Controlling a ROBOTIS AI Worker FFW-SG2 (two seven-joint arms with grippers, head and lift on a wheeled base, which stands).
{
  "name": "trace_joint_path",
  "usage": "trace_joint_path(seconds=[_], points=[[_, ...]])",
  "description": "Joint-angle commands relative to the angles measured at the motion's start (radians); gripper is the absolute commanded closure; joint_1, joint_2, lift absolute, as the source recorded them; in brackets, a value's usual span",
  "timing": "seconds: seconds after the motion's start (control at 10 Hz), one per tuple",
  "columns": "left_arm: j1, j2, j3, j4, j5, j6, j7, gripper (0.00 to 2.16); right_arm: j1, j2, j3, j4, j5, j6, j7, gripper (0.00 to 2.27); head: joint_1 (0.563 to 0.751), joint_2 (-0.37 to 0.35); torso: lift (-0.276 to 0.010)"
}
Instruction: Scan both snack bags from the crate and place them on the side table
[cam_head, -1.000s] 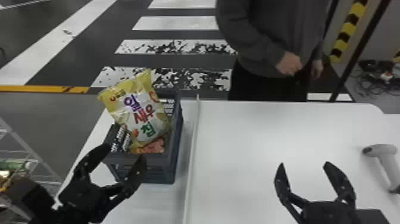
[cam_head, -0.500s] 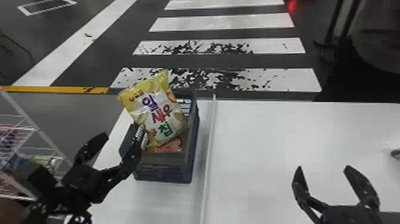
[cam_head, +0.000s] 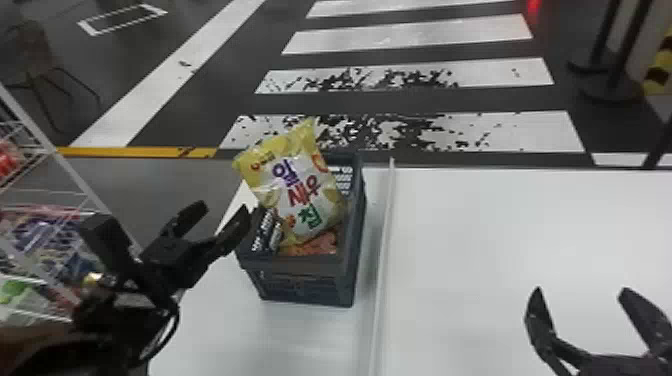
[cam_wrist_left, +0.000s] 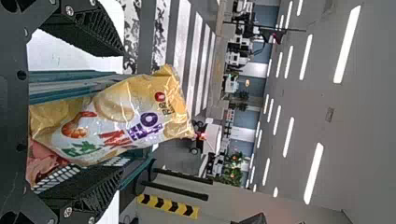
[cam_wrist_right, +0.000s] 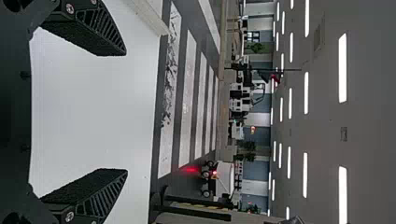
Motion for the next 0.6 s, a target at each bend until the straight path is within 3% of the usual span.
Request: trace_joint_path(seconds=[0.0, 0.3, 0.5], points=[[-0.079, 0.022, 0.004, 0.059, -0.006, 0.048, -0.026, 0.14, 0.001, 0.001, 0.0, -0.006, 0.0, 0.01, 0.0, 0.1, 0.695, 0.248, -0.095], [-0.221, 0.041, 0.004, 0.22, -0.024, 0.076, -0.107, 0.14, 0.007, 0.001, -0.001, -0.012, 0.0, 0.019, 0.0, 0.1, 0.695, 0.25, -0.095], [-0.321, 0.051, 0.004, 0.309, -0.081, 0.106, -0.18, 0.14, 0.014, 0.001, -0.006, -0.023, 0.0, 0.028, 0.0, 0.1, 0.695, 0.249, -0.095]])
